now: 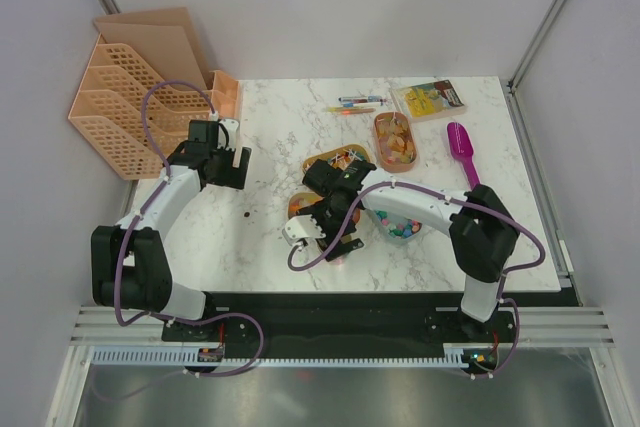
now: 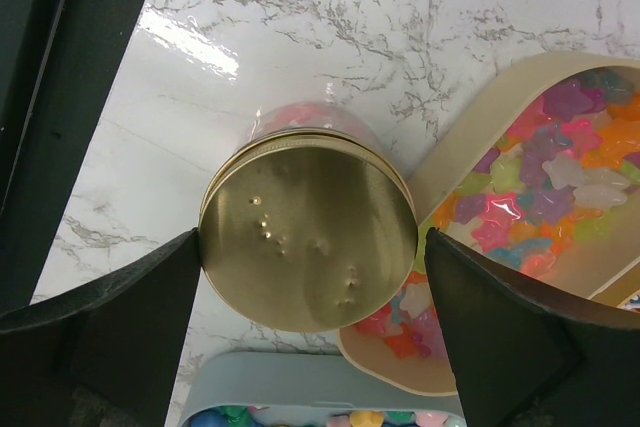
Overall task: Pack the candies
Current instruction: Close the bottle lid on the packing bottle.
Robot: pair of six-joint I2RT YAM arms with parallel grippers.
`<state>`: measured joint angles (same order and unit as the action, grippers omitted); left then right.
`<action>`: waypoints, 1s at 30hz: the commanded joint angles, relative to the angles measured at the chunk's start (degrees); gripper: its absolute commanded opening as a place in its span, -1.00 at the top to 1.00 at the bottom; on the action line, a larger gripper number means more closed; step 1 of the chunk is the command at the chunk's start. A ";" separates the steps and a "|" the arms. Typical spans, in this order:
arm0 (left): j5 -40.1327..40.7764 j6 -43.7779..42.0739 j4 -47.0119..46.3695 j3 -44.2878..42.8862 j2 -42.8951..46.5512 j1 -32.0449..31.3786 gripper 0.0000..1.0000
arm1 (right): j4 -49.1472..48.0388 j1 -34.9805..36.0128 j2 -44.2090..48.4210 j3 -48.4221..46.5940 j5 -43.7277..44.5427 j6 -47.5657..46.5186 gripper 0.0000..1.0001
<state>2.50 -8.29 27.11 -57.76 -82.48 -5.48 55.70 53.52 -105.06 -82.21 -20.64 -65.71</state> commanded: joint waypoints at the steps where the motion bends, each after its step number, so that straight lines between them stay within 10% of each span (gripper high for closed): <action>1: -0.92 1.53 -1.10 -1.04 0.48 0.29 -1.00 | -0.86 0.45 2.83 -1.02 -1.06 0.76 -0.96; 16: -2.24 1.26 -0.75 -1.66 0.12 0.29 -1.00 | 0.99 0.27 8.82 2.85 0.61 2.17 -0.96; 18: -4.33 1.09 -0.57 -1.22 0.12 0.29 -0.97 | 1.07 0.27 8.38 2.76 -0.36 2.17 -0.52; 20: -5.31 1.00 -0.48 -0.69 0.30 0.29 -0.79 | 0.64 0.27 7.76 2.67 -1.76 2.78 -0.28; 24: -8.65 -0.23 -0.05 0.54 0.39 0.20 0.37 | 0.37 0.36 4.78 1.89 -1.95 4.01 0.36; 27: -10.14 -1.11 0.31 1.16 0.65 0.20 0.87 | 1.16 0.54 2.76 1.44 -1.24 4.01 0.61; 30: -12.16 -2.95 1.01 1.42 0.91 0.20 0.95 | 1.25 0.80 1.70 2.14 -1.33 4.28 0.63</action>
<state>-5.89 -8.88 27.77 -56.62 -82.46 -5.48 56.31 53.74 -102.28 -79.57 -20.69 -62.17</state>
